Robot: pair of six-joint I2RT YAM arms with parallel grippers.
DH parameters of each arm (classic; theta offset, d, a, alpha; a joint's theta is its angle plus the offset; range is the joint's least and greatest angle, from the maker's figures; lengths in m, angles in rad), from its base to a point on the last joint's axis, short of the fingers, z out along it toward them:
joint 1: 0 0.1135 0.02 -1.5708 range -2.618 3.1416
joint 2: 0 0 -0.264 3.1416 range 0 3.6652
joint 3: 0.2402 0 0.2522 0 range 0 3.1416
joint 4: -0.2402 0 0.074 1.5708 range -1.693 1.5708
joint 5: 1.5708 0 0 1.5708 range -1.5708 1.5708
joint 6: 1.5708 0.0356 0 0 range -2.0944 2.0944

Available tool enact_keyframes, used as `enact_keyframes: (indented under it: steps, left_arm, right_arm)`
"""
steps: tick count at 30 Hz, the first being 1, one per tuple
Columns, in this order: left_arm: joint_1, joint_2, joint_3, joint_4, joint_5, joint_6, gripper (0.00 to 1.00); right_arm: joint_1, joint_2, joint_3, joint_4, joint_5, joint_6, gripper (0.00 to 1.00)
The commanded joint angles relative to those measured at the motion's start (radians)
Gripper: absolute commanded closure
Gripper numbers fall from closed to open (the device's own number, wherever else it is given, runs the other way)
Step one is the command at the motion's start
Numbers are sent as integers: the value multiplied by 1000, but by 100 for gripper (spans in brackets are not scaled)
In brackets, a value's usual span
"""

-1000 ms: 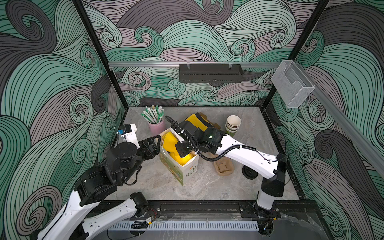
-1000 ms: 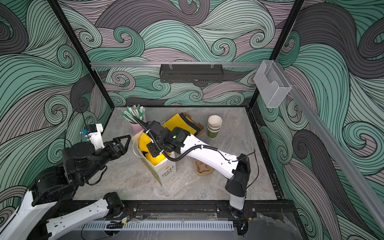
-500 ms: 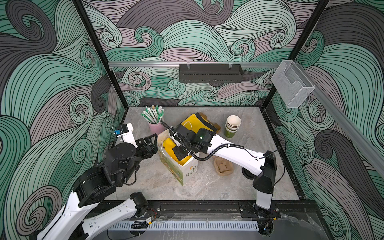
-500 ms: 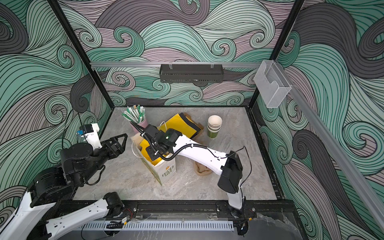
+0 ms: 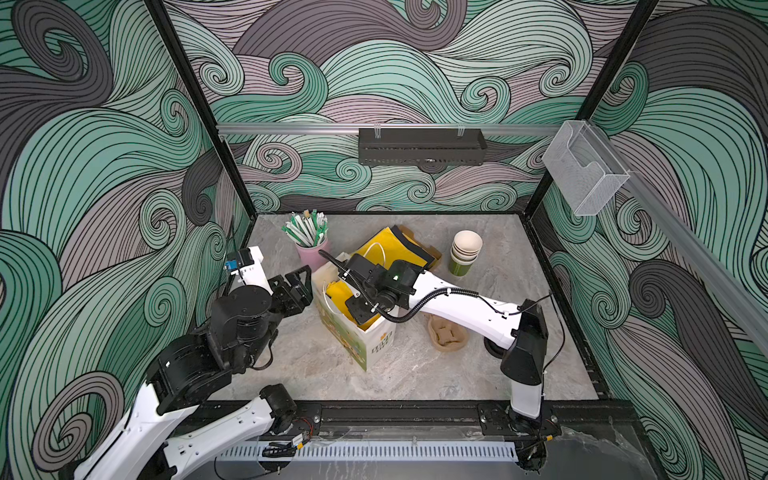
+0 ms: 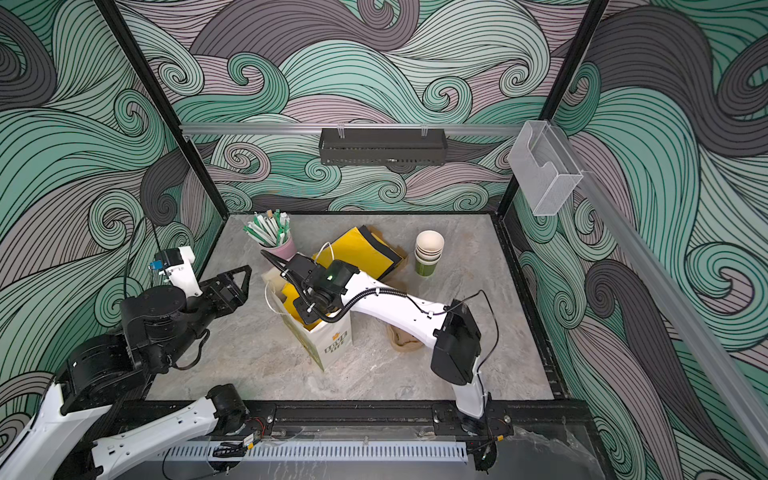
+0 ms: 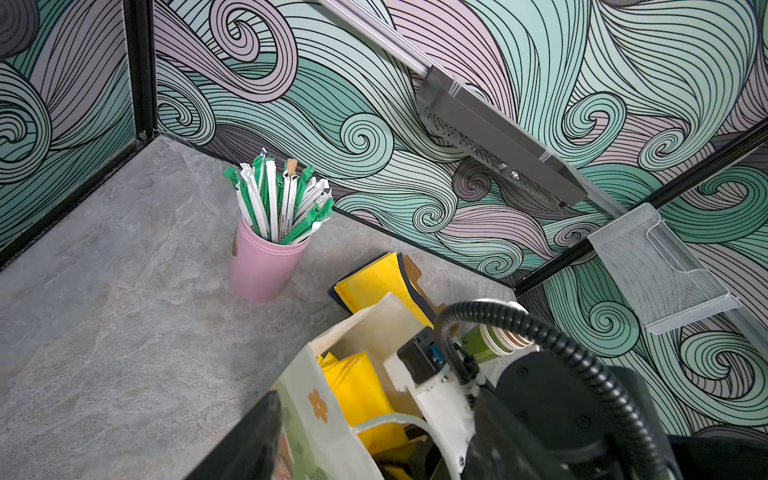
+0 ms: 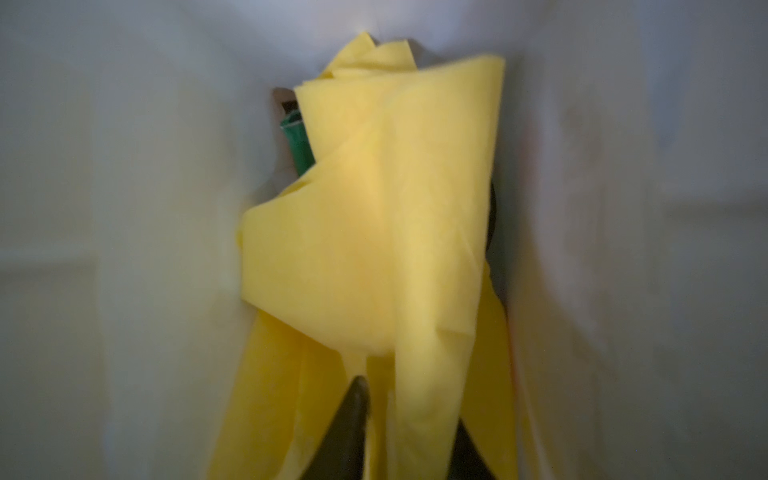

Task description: Pack the takeout coffee

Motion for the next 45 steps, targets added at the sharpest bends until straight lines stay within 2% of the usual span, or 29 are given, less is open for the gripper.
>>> enact_keyframes:
  steps: [1,5,8,12,15,18,21,23,28,33,37,40,43,45]
  left_arm:
    - [2,2,21,-26,-35,9,25]
    - [2,24,49,-50,-84,7,25]
    - [3,39,59,-56,-134,10,25]
    - [3,60,60,-32,-212,20,25]
    - [8,95,60,32,-272,70,25]
    - [28,159,39,191,-258,225,25]
    - [96,250,73,235,-219,267,24]
    - [176,287,95,234,-198,242,24]
    - [422,305,29,328,-126,267,24]
    - [616,295,-156,448,-145,352,24]
    - [715,282,-395,651,-114,445,23]
    - [754,301,-575,866,-78,529,19]
    - [796,351,-706,1040,-4,559,9]
    - [812,394,-738,1080,39,554,8]
  right_arm:
    - [-3,-25,71,-40,21,-3,55]
    - [-1,-70,130,-63,35,-25,44]
    - [-1,-109,162,-75,3,-55,38]
    - [-2,-158,226,-102,-14,-69,37]
    - [-15,-237,241,-102,67,-97,37]
    - [-71,-365,180,-102,239,-109,36]
    - [-182,-522,37,-99,395,-101,36]
    - [-291,-640,-109,-61,429,-98,35]
    - [-646,-905,-598,185,413,-101,35]
    - [-896,-1000,-965,478,393,-124,33]
    - [-1040,-940,-1192,792,314,-155,31]
    - [-1068,-831,-1341,1089,291,-237,32]
    - [-1087,-683,-1420,1340,158,-306,29]
    - [-1088,-591,-1441,1473,106,-327,27]
